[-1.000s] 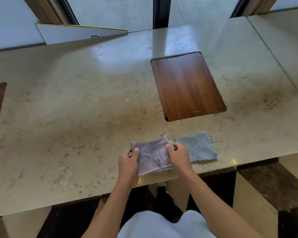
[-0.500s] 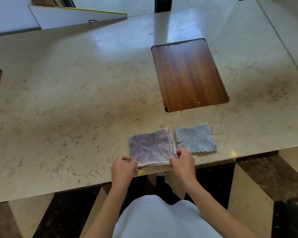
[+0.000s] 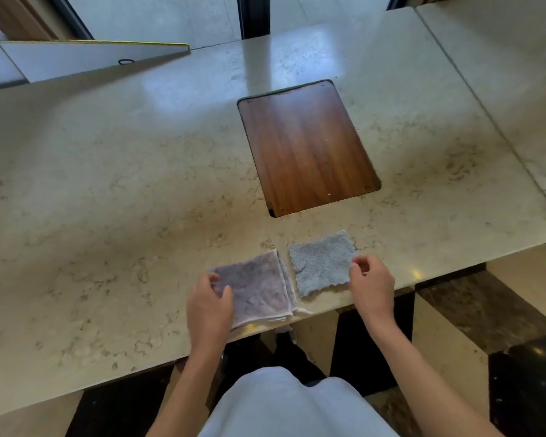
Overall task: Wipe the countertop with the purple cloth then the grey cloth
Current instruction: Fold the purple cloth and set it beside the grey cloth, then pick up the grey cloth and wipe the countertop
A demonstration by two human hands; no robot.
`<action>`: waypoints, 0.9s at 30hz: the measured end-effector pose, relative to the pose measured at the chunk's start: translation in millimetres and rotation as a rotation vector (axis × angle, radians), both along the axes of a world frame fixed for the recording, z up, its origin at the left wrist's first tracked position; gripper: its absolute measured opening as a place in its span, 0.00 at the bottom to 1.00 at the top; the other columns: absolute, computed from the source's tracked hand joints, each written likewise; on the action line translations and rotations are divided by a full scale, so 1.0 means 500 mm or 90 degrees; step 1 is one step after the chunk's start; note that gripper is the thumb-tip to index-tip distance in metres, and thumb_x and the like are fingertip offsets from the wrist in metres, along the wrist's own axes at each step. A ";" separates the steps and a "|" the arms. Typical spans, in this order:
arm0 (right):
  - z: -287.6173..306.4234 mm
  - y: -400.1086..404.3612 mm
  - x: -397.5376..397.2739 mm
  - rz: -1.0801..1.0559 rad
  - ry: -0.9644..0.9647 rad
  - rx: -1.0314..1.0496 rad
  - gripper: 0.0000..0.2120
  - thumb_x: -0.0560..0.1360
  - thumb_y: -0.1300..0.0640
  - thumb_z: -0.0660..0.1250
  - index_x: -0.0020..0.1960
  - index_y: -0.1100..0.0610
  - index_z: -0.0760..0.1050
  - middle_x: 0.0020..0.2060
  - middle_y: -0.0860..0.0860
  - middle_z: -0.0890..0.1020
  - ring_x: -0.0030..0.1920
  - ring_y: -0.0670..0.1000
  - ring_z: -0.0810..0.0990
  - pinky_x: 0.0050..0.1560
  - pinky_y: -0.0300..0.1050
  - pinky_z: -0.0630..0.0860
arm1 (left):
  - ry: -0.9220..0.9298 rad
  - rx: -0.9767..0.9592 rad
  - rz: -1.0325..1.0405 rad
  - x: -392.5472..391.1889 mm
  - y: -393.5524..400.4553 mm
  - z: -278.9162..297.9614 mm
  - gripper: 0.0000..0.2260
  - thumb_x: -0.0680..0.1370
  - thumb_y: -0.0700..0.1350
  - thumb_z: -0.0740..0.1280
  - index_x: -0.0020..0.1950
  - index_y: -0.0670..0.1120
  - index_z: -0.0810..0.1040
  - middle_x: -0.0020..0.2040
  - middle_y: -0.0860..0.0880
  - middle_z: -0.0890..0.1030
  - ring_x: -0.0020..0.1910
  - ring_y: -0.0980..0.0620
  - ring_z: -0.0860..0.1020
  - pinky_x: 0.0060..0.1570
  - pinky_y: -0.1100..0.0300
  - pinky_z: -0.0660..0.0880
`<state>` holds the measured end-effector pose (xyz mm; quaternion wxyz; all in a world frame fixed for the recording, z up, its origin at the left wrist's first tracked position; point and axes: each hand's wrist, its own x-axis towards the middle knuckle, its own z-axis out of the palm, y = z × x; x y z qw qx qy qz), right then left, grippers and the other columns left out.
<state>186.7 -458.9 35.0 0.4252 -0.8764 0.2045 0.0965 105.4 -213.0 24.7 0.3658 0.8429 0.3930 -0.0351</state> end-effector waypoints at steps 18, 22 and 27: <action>-0.079 -0.018 0.164 0.227 0.035 -0.123 0.08 0.77 0.58 0.73 0.46 0.55 0.74 0.51 0.52 0.72 0.52 0.54 0.75 0.51 0.45 0.75 | 0.102 0.036 -0.330 0.239 -0.145 -0.039 0.07 0.78 0.51 0.72 0.47 0.52 0.75 0.45 0.54 0.79 0.50 0.51 0.75 0.53 0.53 0.63; -0.036 -0.024 0.162 0.225 0.020 -0.029 0.09 0.78 0.60 0.72 0.44 0.56 0.72 0.47 0.52 0.78 0.45 0.51 0.77 0.38 0.35 0.69 | 0.032 -0.141 -0.260 0.232 -0.121 -0.024 0.07 0.76 0.44 0.71 0.42 0.48 0.74 0.39 0.50 0.79 0.40 0.50 0.77 0.42 0.55 0.74; 0.047 0.021 0.150 0.283 -0.060 0.132 0.06 0.79 0.61 0.70 0.47 0.54 0.73 0.41 0.51 0.80 0.41 0.48 0.79 0.38 0.35 0.76 | -0.117 -0.260 -0.160 0.198 -0.048 0.038 0.08 0.77 0.36 0.70 0.45 0.45 0.72 0.38 0.47 0.77 0.37 0.52 0.76 0.35 0.64 0.73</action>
